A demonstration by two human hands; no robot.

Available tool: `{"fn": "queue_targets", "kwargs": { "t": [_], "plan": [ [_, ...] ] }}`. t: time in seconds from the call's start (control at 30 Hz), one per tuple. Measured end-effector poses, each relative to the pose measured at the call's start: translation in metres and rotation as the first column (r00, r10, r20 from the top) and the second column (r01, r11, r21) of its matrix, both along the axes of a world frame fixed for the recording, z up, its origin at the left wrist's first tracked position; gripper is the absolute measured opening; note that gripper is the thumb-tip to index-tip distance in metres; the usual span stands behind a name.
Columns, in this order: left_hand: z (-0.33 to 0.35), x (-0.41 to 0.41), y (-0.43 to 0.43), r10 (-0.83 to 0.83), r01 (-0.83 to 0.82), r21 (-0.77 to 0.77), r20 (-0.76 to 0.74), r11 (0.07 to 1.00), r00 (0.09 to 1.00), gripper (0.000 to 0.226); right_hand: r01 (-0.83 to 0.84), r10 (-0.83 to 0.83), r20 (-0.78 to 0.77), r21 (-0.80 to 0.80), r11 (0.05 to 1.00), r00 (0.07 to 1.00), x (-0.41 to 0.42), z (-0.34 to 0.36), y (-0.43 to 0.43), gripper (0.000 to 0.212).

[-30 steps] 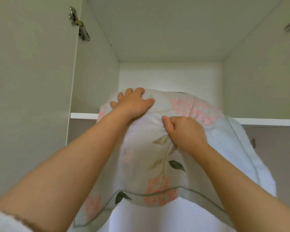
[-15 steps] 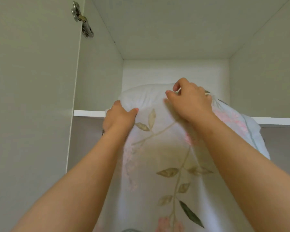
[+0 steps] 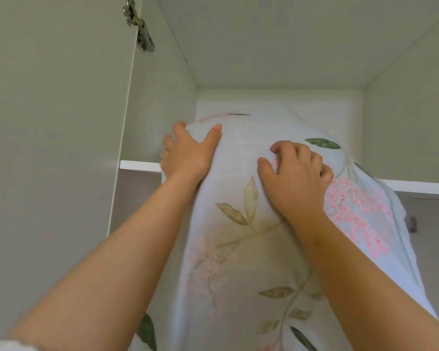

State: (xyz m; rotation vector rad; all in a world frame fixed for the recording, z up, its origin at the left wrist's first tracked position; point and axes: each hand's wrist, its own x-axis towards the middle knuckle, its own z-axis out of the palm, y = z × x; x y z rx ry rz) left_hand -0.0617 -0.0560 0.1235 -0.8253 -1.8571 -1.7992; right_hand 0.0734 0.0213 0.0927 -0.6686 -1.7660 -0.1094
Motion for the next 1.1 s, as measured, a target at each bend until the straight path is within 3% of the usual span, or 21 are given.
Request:
{"fn": "queue_targets", "kwargs": {
  "t": [0.07,0.13,0.2,0.33,0.47,0.53,0.63,0.73,0.93,1.1],
  "plan": [
    [0.021,-0.004,0.013,-0.161,0.159,0.019,0.111,0.987,0.981,0.1,0.021,-0.021,-0.007,0.034,0.999,1.0,-0.005,-0.007,0.005,0.038],
    [0.028,-0.008,0.02,-0.227,0.22,0.06,0.189,0.974,0.955,0.106,0.031,-0.03,-0.025,0.058,0.998,0.999,-0.009,-0.015,0.01,0.041],
    [0.024,-0.011,0.022,-0.24,0.231,0.066,0.192,0.971,0.952,0.095,0.018,-0.016,-0.05,0.047,0.999,0.999,-0.012,-0.023,0.011,0.048],
    [0.003,-0.005,0.008,-0.141,0.142,0.038,-0.033,0.989,0.99,0.05,-0.125,0.114,-0.183,-0.05,0.991,0.977,-0.005,-0.03,0.004,0.035],
    [-0.024,-0.008,-0.017,-0.265,0.272,0.188,-0.059,0.944,0.962,0.035,-0.173,0.141,-0.289,-0.089,0.981,0.947,0.009,-0.021,-0.001,0.033],
    [-0.029,-0.009,-0.021,-0.338,0.335,0.266,-0.036,0.904,0.94,0.052,-0.139,0.11,-0.294,-0.077,0.987,0.949,0.012,-0.012,-0.001,0.041],
    [-0.019,-0.003,-0.019,-0.422,0.385,0.318,0.056,0.867,0.905,0.117,-0.083,0.056,-0.278,-0.086,0.993,0.959,0.013,0.0,0.005,0.058],
    [-0.009,0.005,-0.014,-0.522,0.436,0.393,0.14,0.81,0.842,0.134,-0.085,0.034,-0.3,-0.159,0.984,0.953,0.018,0.006,0.012,0.072],
    [-0.021,0.018,0.0,-0.637,0.532,0.418,0.161,0.736,0.754,0.116,-0.249,0.063,-0.459,-0.356,0.901,0.886,0.032,-0.011,0.02,0.092],
    [-0.05,0.029,0.0,-0.716,0.596,0.445,0.164,0.668,0.679,0.029,-0.376,0.087,-0.615,-0.359,0.854,0.784,0.043,-0.023,0.025,0.094]
  ]
}}
